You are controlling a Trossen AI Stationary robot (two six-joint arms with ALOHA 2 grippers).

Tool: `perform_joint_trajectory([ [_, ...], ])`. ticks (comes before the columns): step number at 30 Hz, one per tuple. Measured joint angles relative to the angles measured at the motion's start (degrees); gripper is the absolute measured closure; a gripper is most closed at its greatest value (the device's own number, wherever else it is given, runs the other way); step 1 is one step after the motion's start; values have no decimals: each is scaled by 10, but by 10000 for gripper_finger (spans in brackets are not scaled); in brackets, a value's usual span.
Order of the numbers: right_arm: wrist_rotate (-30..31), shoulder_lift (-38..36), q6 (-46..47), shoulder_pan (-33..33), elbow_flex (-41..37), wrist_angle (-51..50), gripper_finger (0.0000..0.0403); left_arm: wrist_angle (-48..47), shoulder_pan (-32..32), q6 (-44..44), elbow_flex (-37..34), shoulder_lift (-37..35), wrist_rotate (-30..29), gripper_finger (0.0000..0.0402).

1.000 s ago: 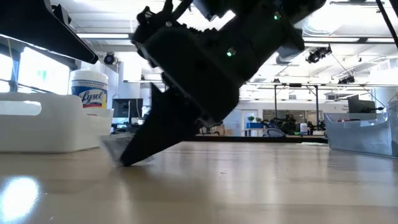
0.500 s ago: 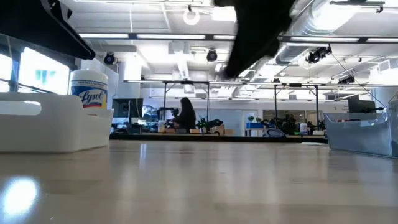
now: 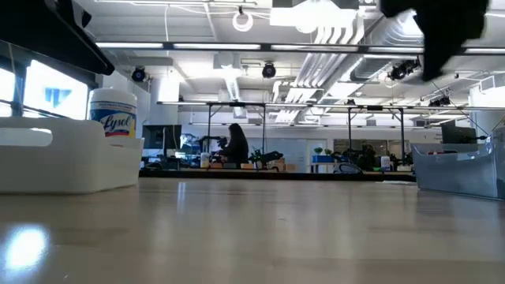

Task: Pick & Place First Aid Supplies
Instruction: Put the blue alcohol pad into the black bin

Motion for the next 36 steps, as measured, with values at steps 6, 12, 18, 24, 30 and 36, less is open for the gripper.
perform_joint_trajectory([
  [6,-51,-117,122,0,-139,26,402,1,0,0,0,0,0,307],
  [12,-85,-205,241,0,-227,41,401,1,0,2,0,0,-11,307],
  [18,-164,-233,291,0,-300,90,401,1,0,20,0,0,-8,307],
  [24,-172,-236,302,-3,-336,118,402,2,0,46,0,0,-7,307],
  [30,-187,-233,300,-33,-347,134,402,1,0,63,0,0,-6,307],
  [36,-228,-216,294,-67,-347,134,401,2,0,65,0,0,-4,307],
])
